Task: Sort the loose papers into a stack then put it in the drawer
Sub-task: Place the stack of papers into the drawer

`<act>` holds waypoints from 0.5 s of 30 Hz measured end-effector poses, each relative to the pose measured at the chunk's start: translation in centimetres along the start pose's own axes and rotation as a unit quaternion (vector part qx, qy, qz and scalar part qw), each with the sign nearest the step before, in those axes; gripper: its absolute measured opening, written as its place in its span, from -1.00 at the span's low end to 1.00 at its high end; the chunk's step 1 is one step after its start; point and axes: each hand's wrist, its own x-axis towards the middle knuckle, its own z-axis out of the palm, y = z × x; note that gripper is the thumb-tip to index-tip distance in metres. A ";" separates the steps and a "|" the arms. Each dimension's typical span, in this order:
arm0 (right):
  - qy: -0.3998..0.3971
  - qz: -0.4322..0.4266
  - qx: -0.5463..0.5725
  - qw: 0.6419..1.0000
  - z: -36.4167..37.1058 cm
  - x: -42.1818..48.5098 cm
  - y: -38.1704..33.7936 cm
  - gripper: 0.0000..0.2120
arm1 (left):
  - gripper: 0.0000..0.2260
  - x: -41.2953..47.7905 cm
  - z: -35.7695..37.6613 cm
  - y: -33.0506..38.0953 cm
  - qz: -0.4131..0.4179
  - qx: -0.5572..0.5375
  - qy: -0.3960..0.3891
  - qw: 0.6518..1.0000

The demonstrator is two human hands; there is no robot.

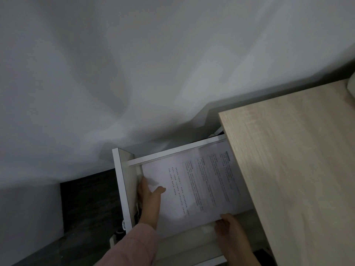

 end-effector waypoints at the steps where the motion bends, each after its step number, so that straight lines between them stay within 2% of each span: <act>1: -0.003 0.009 -0.006 1.000 -0.1 -0.1 0.0 -0.83 | -0.28 0.0 0.0 0.0 0.000 -0.005 -0.002 1.000; 4: -0.025 0.028 -0.014 0.999 0.1 -0.5 0.0 -0.77 | -0.29 0.1 -0.1 0.2 0.009 -0.016 -0.006 1.000; 8: -0.051 0.039 -0.027 0.998 0.5 -0.5 -0.3 -0.85 | -0.32 0.3 -0.3 0.5 0.014 -0.025 -0.015 0.999; 14: -0.066 0.025 -0.031 0.997 0.0 -1.5 -0.2 -0.83 | -0.32 -0.2 -0.2 0.7 0.018 -0.026 -0.015 0.999; 15: -0.067 0.025 -0.031 0.997 -0.4 -1.7 -0.2 -0.90 | -0.30 -0.5 -0.1 0.8 0.023 -0.017 -0.016 0.999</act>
